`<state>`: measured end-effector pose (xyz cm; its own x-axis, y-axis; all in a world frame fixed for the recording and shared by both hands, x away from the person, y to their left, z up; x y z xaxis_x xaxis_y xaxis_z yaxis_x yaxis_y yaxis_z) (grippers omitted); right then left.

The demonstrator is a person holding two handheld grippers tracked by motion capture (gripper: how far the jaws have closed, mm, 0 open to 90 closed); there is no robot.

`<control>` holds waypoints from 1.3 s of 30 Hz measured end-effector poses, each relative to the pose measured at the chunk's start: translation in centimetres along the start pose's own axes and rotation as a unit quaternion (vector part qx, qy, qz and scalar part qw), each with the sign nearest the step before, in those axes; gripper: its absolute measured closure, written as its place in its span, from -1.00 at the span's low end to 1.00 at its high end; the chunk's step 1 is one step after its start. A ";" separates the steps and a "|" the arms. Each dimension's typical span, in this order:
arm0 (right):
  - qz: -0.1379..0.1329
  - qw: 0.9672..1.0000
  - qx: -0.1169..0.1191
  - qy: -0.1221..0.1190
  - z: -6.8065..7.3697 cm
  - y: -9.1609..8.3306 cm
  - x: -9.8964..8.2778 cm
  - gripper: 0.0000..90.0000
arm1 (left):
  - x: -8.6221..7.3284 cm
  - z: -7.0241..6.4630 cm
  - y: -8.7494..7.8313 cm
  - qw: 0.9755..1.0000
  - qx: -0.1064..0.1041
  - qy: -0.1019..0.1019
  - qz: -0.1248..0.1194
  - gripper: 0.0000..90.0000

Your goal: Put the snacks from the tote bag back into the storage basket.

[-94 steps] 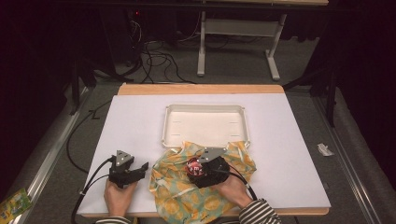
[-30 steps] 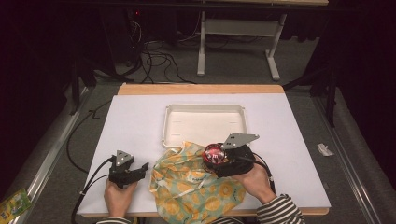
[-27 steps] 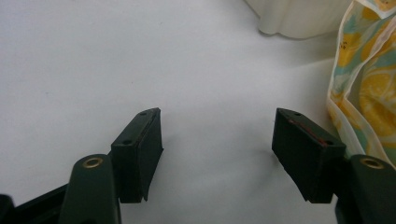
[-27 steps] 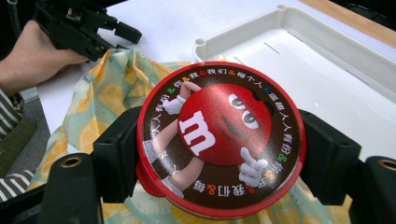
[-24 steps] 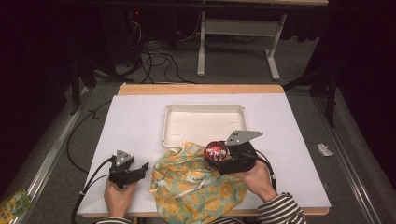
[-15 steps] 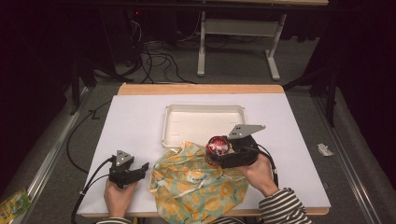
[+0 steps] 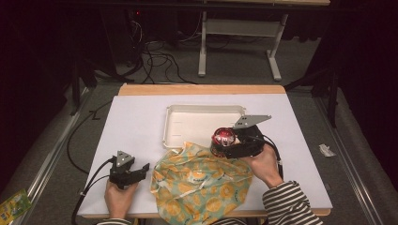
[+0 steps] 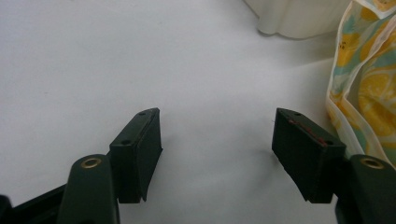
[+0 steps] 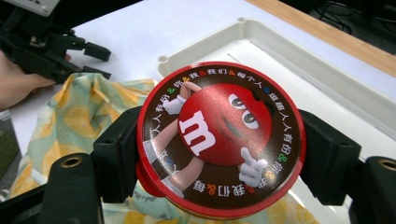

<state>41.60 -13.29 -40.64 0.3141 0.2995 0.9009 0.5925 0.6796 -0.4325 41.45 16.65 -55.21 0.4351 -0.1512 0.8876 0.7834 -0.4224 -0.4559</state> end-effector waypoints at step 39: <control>0.020 0.999 -0.041 0.022 -6.1 4.6 1.3 -0.42 | 0.0 0.0 0.0 1.000 0.002 0.002 0.000 -0.25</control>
<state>49.28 -13.84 -41.72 0.3697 0.2944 0.8813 0.6376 0.6095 -0.4711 41.47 16.65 -55.24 0.4336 -0.1555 0.8876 0.7849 -0.4187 -0.4568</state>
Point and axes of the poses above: each handheld gripper's, and its own axes: y roughly forward along the jaws, x roughly out of its top, z roughly to its left, the point moved 10 cm from there along y, roughly forward along the jaws, and after that the axes turned 13 degrees about -z, right-handed, at the moved point
